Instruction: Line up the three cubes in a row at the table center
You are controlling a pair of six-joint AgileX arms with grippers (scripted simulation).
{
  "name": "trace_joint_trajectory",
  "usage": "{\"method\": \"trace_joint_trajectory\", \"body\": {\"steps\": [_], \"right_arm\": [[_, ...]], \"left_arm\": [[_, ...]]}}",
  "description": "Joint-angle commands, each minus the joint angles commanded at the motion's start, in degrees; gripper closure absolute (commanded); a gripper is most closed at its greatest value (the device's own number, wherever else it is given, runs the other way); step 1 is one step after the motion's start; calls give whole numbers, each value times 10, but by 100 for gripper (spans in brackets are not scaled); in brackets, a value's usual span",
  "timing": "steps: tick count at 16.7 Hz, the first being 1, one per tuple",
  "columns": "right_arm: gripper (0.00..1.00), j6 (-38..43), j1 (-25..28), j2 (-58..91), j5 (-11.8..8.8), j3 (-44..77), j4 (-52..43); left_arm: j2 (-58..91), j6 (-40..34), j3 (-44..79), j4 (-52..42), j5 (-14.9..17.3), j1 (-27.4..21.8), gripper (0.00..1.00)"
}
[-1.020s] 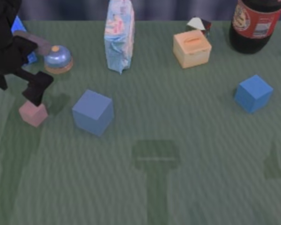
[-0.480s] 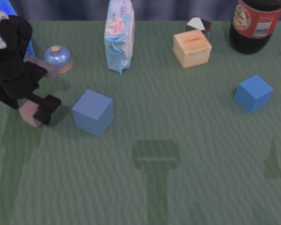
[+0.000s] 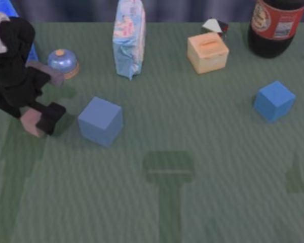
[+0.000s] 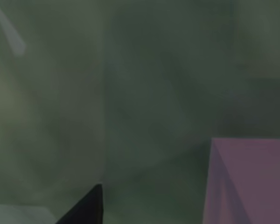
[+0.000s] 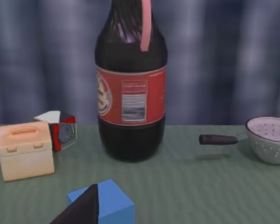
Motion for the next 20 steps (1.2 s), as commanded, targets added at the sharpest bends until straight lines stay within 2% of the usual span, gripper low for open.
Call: {"method": "trace_joint_trajectory", "body": {"steps": [9,20], "right_arm": [[0,0,0,0,0,0,0],[0,0,0,0,0,0,0]], "left_arm": [[0,0,0,0,0,0,98],[-23,-3,13,-20,8,0,100]]}}
